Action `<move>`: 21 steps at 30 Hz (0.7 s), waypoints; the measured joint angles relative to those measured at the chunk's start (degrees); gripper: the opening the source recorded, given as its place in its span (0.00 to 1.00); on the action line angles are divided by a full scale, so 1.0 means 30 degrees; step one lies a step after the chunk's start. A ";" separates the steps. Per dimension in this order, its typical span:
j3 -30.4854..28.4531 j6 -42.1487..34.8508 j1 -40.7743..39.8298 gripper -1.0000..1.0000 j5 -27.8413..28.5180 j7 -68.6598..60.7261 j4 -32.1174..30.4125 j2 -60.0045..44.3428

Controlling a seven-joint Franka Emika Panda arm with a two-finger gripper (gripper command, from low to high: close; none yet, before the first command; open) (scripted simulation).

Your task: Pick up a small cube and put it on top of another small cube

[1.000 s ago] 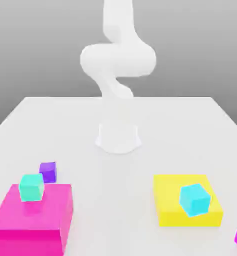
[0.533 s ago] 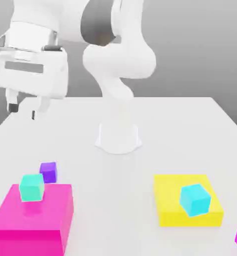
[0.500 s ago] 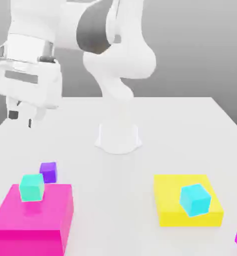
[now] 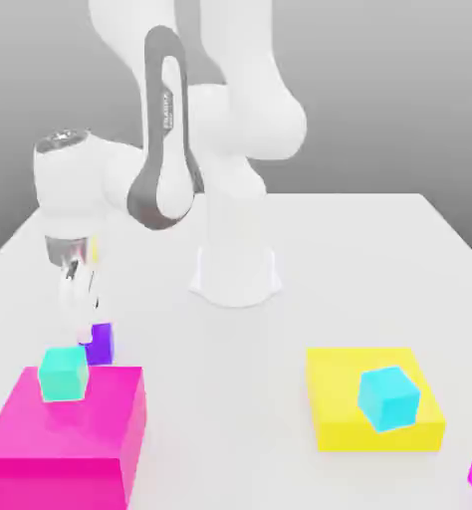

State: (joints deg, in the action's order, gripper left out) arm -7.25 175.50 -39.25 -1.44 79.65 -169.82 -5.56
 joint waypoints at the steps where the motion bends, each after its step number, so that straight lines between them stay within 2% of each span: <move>1: 0.0636 0.0517 -0.0581 0.50 -0.0231 -0.0172 0.0104 -0.0618; 3: 0.1714 0.1546 -0.1654 0.50 -0.0398 -0.0350 0.0293 -0.1846; 4: 0.2140 0.2036 -0.2136 0.00 -0.0325 -0.0350 0.0374 -0.2433; 11: 0.2294 0.2182 -0.2308 0.00 -0.0247 -0.0295 0.0396 -0.2575; 16: 0.0787 -0.0021 -0.1061 0.00 0.0927 0.0657 -0.0016 0.0063; 21: 0.0550 -0.2577 -0.0969 0.00 0.1266 0.0836 -0.0542 0.3113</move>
State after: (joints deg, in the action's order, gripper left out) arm -5.60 167.77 -42.16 2.36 82.15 -171.44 3.78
